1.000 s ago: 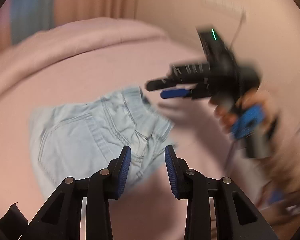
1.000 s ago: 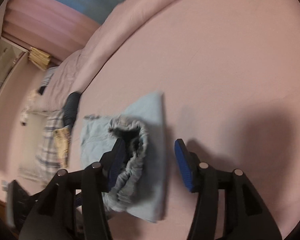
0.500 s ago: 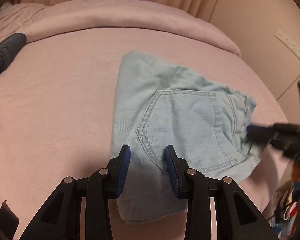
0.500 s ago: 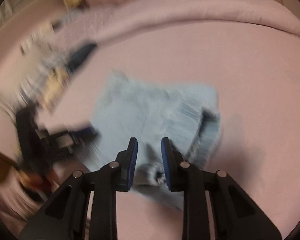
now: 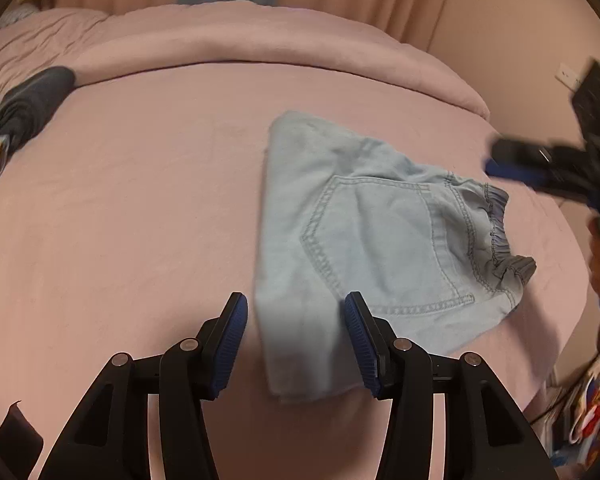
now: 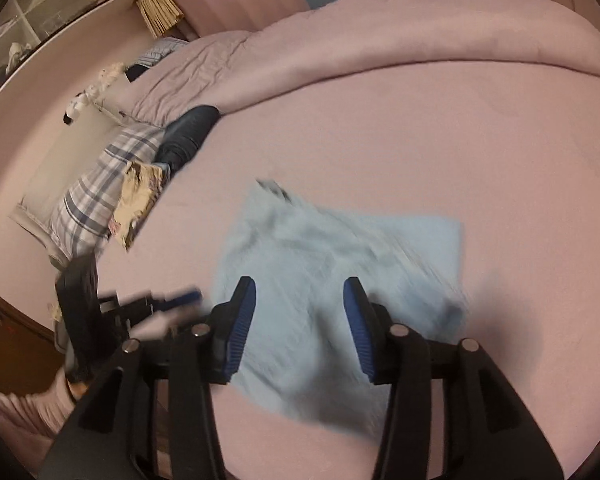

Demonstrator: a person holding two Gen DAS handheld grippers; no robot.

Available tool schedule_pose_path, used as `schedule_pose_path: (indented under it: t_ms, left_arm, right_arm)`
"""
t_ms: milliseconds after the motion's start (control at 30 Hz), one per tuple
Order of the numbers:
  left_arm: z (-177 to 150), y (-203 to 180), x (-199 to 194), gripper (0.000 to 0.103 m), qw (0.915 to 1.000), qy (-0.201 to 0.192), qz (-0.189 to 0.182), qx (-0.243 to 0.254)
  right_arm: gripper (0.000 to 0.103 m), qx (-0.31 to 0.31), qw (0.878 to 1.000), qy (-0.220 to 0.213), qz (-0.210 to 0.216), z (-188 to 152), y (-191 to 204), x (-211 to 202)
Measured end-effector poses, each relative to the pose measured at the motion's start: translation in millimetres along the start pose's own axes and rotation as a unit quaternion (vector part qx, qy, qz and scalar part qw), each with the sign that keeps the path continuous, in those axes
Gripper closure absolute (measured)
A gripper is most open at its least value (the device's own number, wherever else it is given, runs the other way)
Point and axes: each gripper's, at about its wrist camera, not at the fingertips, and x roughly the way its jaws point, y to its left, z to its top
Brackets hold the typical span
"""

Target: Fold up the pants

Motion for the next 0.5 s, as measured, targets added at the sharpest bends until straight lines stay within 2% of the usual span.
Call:
schedule_pose_path:
  t_ms: [167, 333, 500]
  left_arm:
    - [-7.8, 15.7, -3.7, 0.053, 0.9994, 0.01, -0.008, -0.031]
    - [-12.1, 26.7, 3.8, 0.053, 0.997, 0.024, -0.033, -0.065]
    - [-16.5, 37.2, 8.5, 0.053, 0.9903, 0.039, -0.09, -0.099]
  right_arm:
    - [0.056, -0.007, 1.0, 0.012, 0.009, 32.8, 21.8, 40.3]
    - [0.055, -0.004, 0.999, 0.051, 0.017, 59.6, 31.6, 83.2]
    - [0.054, 0.009, 0.993, 0.117, 0.019, 75.4, 29.8, 124.6]
